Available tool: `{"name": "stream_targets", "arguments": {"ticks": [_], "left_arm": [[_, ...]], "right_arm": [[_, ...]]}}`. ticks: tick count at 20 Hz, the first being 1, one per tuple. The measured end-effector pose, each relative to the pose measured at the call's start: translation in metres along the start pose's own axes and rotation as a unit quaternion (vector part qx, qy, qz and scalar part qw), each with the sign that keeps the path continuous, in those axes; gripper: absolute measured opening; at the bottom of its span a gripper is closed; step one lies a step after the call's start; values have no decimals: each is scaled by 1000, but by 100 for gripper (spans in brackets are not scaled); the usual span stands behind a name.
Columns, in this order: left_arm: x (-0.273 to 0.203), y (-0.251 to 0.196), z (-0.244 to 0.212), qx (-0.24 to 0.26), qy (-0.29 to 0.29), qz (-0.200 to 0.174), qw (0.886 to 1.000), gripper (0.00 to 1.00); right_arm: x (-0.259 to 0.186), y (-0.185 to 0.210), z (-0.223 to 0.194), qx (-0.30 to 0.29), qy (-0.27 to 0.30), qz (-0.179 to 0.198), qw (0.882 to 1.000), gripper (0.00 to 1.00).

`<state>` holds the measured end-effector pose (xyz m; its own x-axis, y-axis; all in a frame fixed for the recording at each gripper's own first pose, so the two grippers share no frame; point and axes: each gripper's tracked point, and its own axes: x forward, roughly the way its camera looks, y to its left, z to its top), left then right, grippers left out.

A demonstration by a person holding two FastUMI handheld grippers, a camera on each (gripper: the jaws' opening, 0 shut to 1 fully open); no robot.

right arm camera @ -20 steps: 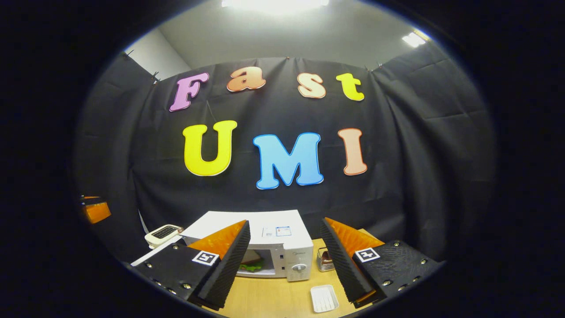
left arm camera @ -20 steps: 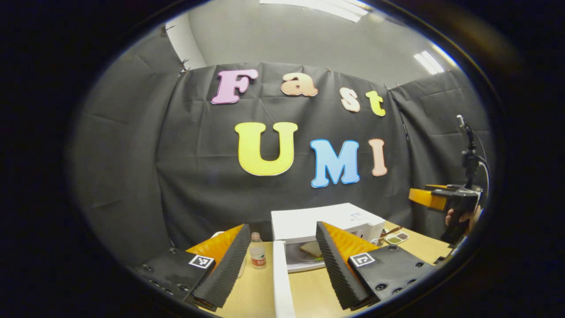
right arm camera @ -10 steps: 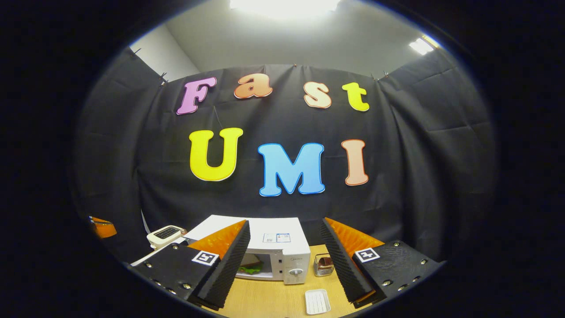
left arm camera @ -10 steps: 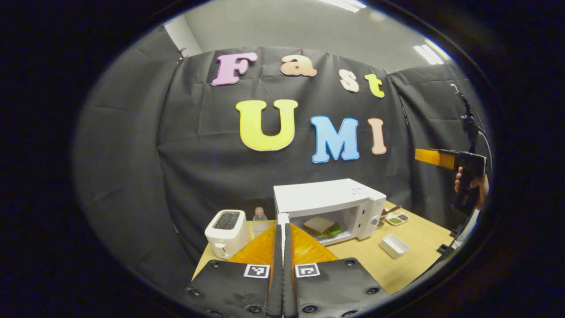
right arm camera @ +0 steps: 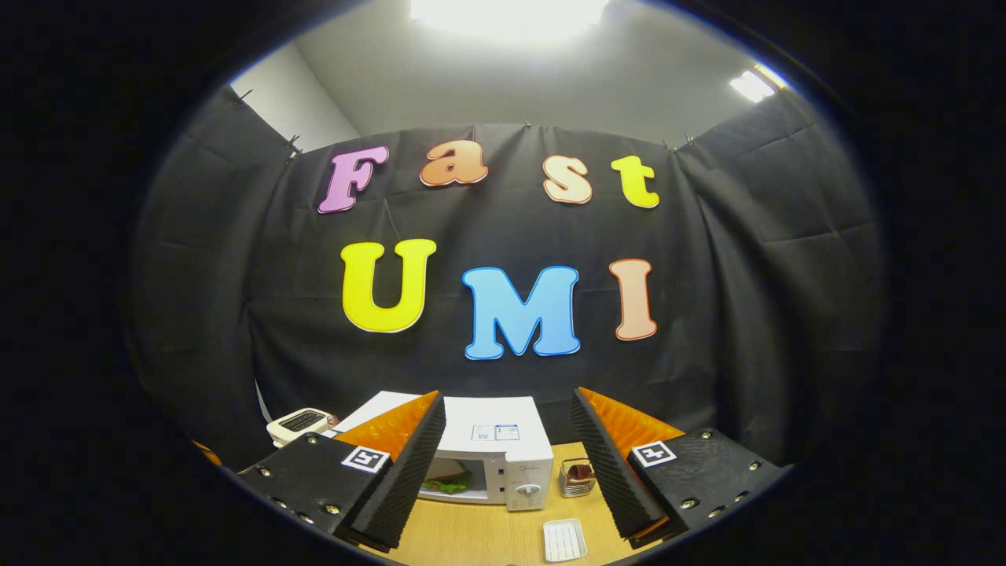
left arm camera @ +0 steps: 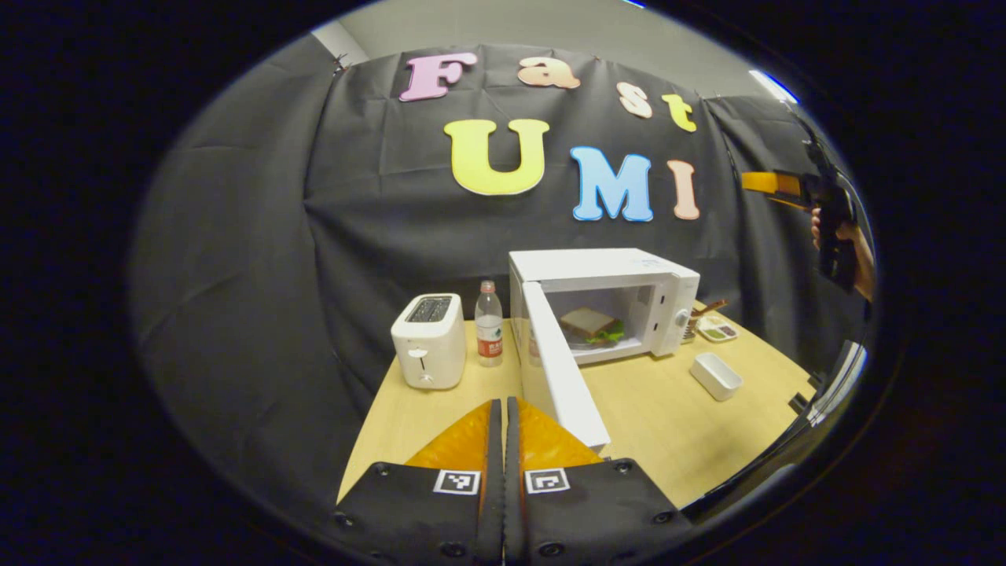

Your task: Open the microwave oven with the left hand, put the food in, and close the microwave oven.

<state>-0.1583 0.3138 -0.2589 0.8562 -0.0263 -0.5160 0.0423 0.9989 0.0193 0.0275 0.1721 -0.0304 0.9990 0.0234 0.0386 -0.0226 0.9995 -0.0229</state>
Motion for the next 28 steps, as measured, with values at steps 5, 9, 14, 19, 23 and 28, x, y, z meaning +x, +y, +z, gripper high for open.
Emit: {"name": "stream_targets", "arguments": {"ticks": [5, 9, 14, 19, 23, 28], "left_arm": [[-4, -25, -20, 1, 23, -13, 1000, 7], [-1, -54, -20, -3, 27, -27, 999, 6], [13, -117, -9, 4, 28, -76, 997, 7], [31, -174, -2, 7, 29, -117, 993, 7], [50, -202, 4, 11, 30, -141, 989, 7], [76, -232, 16, 20, 30, -158, 987, 7]], "right_arm": [[-1, -13, 5, -2, -6, -4, 1000, 96], [2, -25, 10, -8, -10, -6, 1000, 96], [6, -44, 13, -5, -8, -9, 1000, 96], [14, -70, 13, -2, -5, -25, 1000, 96], [14, -91, 11, -4, -1, -37, 999, 96], [16, -123, 15, -13, -4, -52, 999, 96]]}}
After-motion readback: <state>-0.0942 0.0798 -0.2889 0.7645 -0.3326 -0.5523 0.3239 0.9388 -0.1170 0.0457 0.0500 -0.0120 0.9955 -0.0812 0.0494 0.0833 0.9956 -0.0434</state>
